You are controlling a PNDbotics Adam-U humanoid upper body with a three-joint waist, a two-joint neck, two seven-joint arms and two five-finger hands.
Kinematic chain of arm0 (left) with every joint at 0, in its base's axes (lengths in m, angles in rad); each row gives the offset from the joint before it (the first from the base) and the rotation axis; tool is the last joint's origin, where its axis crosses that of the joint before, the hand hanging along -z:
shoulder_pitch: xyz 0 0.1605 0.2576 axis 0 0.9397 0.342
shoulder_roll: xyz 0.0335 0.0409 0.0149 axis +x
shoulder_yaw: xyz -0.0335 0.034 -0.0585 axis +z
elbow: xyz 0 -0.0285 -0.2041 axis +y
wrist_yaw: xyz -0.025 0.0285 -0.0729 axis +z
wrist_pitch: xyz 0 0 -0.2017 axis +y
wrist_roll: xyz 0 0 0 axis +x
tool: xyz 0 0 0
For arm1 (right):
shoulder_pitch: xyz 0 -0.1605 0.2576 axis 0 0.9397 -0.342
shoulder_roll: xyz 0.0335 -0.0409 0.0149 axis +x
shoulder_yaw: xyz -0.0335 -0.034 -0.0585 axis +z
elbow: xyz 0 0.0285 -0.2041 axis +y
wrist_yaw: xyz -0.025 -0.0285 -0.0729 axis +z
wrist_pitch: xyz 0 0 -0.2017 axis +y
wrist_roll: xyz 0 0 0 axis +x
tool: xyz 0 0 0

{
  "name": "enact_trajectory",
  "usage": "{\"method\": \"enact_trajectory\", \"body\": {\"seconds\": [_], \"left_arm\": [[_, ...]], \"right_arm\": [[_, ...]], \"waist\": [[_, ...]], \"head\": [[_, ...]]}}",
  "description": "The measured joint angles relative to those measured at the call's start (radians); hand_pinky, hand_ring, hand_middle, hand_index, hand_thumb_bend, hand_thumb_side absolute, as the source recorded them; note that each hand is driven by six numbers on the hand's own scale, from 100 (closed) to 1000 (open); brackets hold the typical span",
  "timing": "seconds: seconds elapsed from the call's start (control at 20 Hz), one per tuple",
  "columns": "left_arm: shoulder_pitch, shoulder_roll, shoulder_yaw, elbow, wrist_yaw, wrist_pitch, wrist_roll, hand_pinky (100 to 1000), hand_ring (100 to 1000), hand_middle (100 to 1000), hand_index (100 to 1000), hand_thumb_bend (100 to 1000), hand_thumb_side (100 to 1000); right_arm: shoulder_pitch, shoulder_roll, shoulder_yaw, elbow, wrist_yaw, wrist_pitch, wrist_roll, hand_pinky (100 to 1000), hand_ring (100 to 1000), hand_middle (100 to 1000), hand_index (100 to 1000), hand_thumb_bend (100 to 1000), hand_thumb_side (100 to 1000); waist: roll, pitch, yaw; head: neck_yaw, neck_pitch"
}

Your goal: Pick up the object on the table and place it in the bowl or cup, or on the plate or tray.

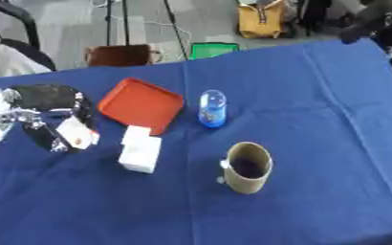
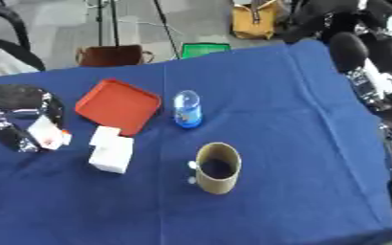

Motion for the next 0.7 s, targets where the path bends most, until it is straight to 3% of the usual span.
{"method": "enact_trajectory", "body": {"seconds": [0.3, 0.7], "left_arm": [[-0.067, -0.068, 0.049, 0.053, -0.084, 0.008, 0.015, 780, 612, 490, 569, 556, 100], [-0.111, -0.176, 0.106, 0.218, -0.337, 0.113, 0.273, 778, 643, 519, 608, 596, 100]], "right_arm": [[0.0, 0.002, 0.0, 0.0, -0.004, 0.0, 0.002, 764, 659, 700, 795, 235, 527], [0.0, 0.006, 0.003, 0.0, -0.007, -0.002, 0.008, 765, 658, 700, 795, 235, 527]], "waist": [[-0.006, 0.0, -0.016], [-0.013, 0.005, -0.034]], "head": [[0.002, 0.0], [0.011, 0.0]]}}
